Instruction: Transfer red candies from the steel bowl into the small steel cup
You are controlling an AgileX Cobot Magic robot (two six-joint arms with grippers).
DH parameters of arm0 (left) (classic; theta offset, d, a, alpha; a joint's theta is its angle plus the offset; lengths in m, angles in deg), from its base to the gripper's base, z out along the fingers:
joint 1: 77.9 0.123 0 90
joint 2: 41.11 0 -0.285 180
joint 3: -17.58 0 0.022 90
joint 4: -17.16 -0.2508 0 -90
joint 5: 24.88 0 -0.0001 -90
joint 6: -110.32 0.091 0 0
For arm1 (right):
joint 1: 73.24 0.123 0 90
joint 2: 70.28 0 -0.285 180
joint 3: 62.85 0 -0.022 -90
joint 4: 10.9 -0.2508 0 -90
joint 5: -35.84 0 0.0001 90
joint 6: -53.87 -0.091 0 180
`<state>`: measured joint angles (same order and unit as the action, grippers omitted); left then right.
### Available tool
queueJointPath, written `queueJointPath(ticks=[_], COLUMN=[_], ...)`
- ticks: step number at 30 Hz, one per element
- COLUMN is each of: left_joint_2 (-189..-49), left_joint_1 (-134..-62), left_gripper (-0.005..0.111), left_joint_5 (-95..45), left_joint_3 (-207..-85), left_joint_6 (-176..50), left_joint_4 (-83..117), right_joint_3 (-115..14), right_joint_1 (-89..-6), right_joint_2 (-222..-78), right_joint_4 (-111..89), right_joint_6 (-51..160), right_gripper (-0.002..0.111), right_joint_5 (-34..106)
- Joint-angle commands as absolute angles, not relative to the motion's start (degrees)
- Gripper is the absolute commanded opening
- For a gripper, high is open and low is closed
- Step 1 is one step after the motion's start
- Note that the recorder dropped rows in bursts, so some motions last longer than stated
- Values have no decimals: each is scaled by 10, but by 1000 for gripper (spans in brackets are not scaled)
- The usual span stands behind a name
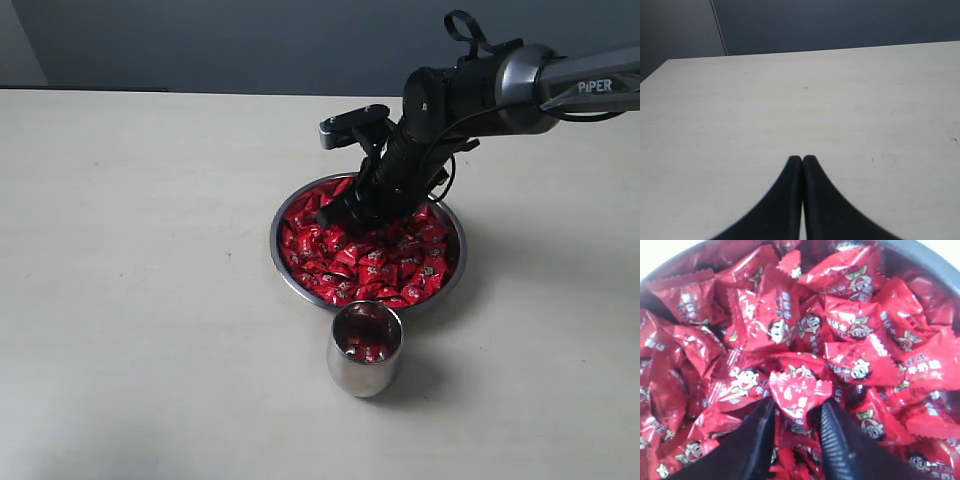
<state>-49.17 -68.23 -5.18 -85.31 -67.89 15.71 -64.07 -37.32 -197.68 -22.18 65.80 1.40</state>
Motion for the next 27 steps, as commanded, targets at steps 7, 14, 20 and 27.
queueJointPath(ticks=[7, 14, 20, 27], left_joint_2=[-489, -489, -489, -489], left_joint_1=[-681, -681, -681, -681], left_gripper=[0, 0, 0, 0], left_joint_5=[-57, -57, -57, -57], left_joint_3=[-852, -852, -852, -852], left_joint_6=[-680, -680, -680, -680], left_joint_4=[156, 156, 156, 156], right_joint_3=[-642, -642, -642, -642], right_joint_1=[-377, -377, -377, -377], right_joint_2=[-1991, -1992, -1956, -1921], right_joint_4=[-217, -205, -197, -184], right_joint_6=[658, 658, 658, 657], right_gripper=[11, 0, 0, 0], right_joint_5=[25, 22, 15, -6])
